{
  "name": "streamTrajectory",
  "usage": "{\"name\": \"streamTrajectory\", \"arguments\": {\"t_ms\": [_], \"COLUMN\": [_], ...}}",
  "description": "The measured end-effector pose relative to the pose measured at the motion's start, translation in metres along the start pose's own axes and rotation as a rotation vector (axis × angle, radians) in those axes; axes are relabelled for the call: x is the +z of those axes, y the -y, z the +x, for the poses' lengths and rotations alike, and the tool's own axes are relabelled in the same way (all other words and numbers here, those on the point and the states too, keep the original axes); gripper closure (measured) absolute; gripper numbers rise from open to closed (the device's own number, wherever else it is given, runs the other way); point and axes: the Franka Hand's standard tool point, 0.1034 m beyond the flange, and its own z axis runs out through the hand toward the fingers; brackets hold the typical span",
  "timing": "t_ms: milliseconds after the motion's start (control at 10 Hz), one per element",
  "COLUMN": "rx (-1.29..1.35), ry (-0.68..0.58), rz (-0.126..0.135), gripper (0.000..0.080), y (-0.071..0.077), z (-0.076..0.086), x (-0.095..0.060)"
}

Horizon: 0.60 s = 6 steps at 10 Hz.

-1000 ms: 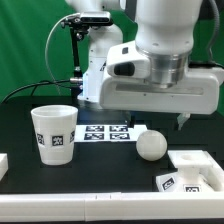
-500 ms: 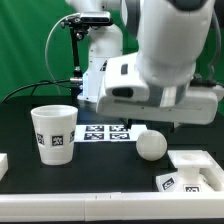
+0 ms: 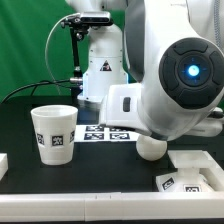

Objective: Assemble lamp

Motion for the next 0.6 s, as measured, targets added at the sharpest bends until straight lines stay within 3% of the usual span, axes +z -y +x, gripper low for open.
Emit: {"name": "streamTrajectory", "arguments": {"t_ms": [600], "rx": [-0.04], "ry": [-0.061], "rz": [-0.007], "gripper": [0.01], "y": [0.011], "z": [0.015], "x": [0.018]}}
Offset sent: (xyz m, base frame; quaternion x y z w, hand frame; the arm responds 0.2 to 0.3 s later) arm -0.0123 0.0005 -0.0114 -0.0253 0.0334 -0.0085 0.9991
